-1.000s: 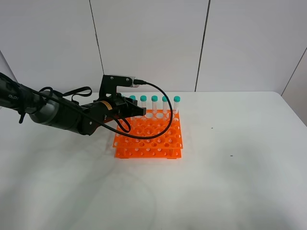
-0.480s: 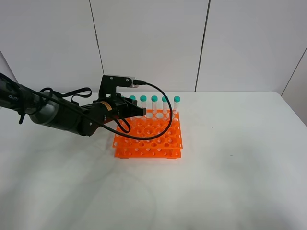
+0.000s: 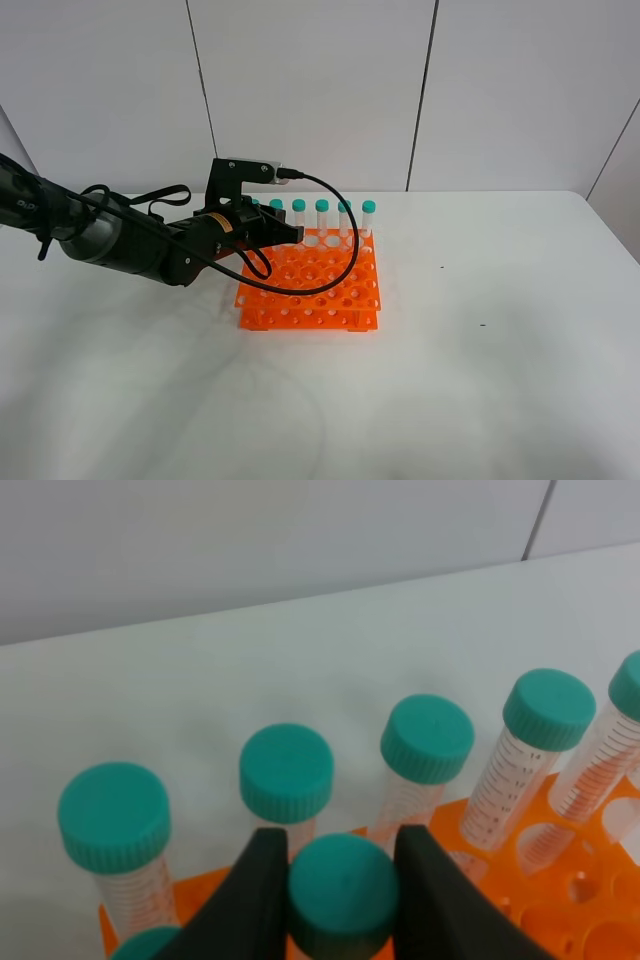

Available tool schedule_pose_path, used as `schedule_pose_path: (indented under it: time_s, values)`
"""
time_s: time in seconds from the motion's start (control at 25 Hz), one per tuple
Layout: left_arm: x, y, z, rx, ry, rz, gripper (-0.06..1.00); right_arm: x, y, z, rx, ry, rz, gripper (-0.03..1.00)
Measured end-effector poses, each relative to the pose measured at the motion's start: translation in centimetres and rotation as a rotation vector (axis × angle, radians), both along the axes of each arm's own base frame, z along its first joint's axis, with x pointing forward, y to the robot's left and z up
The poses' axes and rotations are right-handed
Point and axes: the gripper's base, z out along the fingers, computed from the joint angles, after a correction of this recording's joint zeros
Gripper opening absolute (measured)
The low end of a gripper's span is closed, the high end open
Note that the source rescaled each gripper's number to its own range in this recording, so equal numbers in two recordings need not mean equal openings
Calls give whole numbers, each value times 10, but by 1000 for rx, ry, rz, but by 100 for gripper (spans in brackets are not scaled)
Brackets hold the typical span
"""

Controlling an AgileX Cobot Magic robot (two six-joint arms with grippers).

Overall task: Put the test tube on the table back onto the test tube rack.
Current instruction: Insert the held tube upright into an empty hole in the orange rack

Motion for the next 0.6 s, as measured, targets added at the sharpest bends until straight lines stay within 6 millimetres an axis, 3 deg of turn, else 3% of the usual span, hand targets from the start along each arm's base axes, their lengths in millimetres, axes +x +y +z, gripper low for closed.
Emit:
schedule_pose_path:
  time_s: [0.6]
  values:
    - [-4,-7,-1,50,-11,-43,0,0,0,0,1,0,0,98]
